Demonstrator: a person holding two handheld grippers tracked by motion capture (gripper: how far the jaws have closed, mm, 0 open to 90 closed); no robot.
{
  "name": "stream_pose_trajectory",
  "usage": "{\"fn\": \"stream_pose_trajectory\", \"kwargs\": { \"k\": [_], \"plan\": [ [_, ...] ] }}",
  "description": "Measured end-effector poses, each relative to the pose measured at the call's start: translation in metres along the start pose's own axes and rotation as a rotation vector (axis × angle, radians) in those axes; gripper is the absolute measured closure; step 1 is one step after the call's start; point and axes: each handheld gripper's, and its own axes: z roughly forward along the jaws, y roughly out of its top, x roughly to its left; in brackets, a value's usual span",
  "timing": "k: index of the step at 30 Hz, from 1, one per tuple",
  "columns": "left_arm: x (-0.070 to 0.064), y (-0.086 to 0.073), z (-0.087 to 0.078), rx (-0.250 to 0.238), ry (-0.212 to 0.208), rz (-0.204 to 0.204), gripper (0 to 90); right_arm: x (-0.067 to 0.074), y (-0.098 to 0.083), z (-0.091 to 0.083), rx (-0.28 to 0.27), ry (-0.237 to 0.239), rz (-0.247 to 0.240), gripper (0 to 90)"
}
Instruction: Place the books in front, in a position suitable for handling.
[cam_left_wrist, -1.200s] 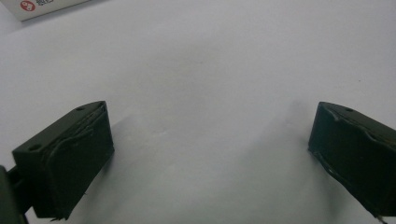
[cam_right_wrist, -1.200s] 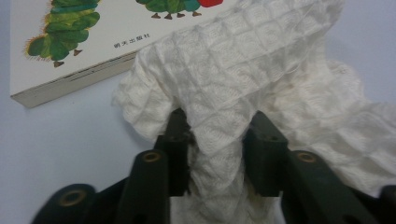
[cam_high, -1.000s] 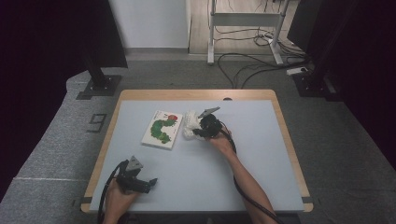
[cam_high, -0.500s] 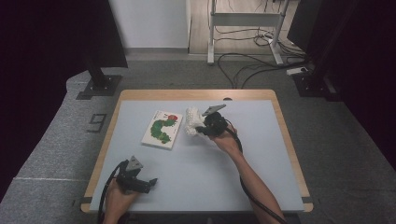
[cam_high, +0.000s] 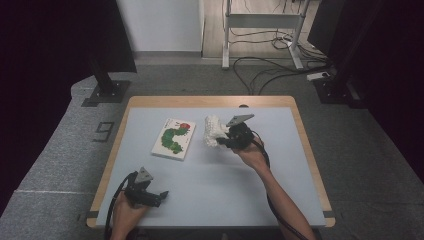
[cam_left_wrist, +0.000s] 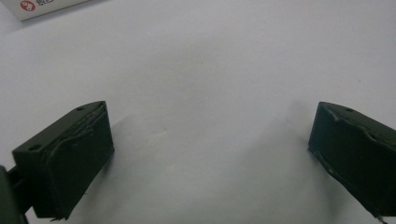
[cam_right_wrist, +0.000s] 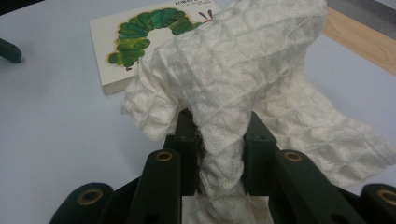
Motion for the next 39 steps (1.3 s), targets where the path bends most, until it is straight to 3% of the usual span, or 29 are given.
{"fn": "stream_pose_trajectory", "kwargs": {
  "k": [21,39],
  "plan": [
    [0.000,0.000,0.000,0.000,0.001,-0.002,0.0,-0.007,-0.038,-0.055,-0.021,-0.061,0.037,71.1],
    [0.000,0.000,0.000,-0.001,0.001,-0.003,0.0,-0.019,-0.081,-0.112,-0.013,-0.161,0.097,71.1]
  ]
}}
